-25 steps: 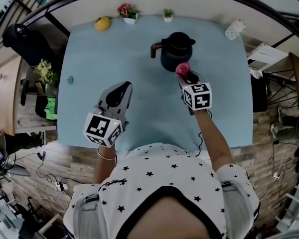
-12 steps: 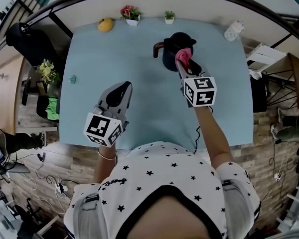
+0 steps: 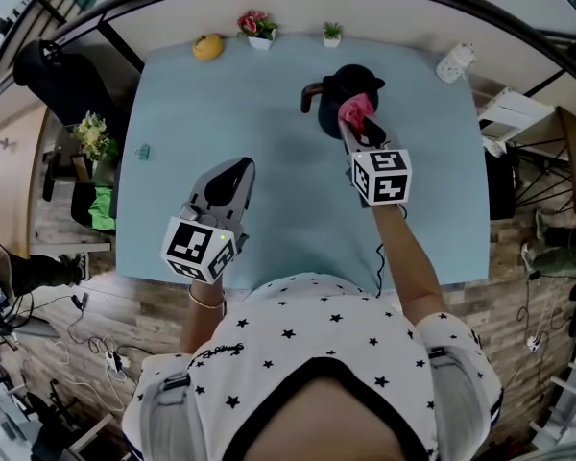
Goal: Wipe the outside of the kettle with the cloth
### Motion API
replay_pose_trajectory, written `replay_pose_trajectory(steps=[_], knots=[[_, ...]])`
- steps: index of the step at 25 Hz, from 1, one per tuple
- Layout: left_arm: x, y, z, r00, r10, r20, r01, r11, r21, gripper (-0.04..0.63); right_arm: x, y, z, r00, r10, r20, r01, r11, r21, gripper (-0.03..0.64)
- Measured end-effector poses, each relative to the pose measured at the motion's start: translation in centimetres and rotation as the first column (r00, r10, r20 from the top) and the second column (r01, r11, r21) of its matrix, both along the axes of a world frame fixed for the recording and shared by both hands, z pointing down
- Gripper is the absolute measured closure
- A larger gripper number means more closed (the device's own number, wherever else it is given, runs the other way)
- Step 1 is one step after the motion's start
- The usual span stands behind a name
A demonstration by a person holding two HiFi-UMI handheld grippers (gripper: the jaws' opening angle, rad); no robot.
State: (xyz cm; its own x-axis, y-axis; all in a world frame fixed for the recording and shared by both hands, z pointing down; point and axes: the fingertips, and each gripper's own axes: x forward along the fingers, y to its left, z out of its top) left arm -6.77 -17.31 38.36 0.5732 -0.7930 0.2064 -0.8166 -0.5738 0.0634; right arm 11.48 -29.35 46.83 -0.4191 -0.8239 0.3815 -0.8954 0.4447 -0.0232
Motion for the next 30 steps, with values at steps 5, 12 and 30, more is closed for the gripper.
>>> replay_pose_trajectory(steps=[5,12,30], knots=[[0.5,-0.3,0.0,1.0,0.018,0.001,-0.018,1.0,0.0,0.563,-0.2,0.5,0.9,1.0,-0.005,-0.019,0.005,1.0,0.0,0.491],[0.6,-0.4,0.3,1.0,0.021,0.004,-0.021,1.0,-0.01,0.563,-0.3,1.2,2.3,0.999,-0.011,-0.043,0.01,0.999,-0.032,0.491],[-0.7,-1.2,1.4,1.0,-0.03,0.007,0.03,0.999,-0.044,0.563,-0.1,1.2,10.9,0.999,-0.014,-0.053,-0.001,0.962,-0.273,0.491]])
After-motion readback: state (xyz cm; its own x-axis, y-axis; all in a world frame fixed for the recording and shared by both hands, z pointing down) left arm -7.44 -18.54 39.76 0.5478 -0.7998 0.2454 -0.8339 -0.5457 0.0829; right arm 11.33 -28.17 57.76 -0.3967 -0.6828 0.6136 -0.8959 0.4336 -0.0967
